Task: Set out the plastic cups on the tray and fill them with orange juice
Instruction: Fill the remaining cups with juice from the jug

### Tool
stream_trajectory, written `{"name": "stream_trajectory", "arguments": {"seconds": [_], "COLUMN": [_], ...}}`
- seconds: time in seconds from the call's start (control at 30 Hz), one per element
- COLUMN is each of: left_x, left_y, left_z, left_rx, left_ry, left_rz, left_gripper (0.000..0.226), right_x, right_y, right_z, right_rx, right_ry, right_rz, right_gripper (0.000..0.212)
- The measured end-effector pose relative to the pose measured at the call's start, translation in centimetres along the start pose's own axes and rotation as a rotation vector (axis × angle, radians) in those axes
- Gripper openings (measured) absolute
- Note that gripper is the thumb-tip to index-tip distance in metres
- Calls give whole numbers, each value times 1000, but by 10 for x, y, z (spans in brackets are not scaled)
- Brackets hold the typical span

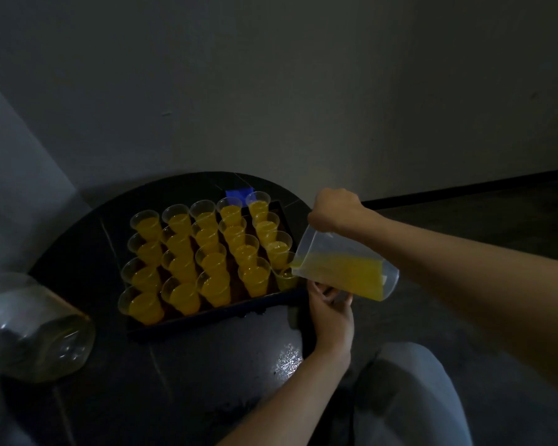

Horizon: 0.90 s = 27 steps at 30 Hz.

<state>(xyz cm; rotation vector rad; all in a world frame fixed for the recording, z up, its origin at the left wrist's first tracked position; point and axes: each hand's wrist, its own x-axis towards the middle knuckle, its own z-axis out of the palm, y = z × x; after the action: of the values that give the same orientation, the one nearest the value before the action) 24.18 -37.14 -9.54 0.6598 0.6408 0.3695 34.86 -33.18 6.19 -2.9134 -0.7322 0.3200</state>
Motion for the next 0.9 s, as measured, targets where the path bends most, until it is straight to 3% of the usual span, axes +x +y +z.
{"name": "stream_trajectory", "arguments": {"seconds": [0.27, 0.9], "left_x": [-1, -1], "left_y": [3, -1], "left_z": [2, 3], "left_rx": [-25, 49], "left_ry": [-4, 5], "left_rz": [-5, 26], "left_gripper": [51, 43], "right_x": [1, -1], "right_y": [-3, -1], "right_z": [-4, -10], "right_rx": [-5, -38], "right_ry": [8, 0], "right_rz": [12, 24], "right_gripper": [22, 20]}}
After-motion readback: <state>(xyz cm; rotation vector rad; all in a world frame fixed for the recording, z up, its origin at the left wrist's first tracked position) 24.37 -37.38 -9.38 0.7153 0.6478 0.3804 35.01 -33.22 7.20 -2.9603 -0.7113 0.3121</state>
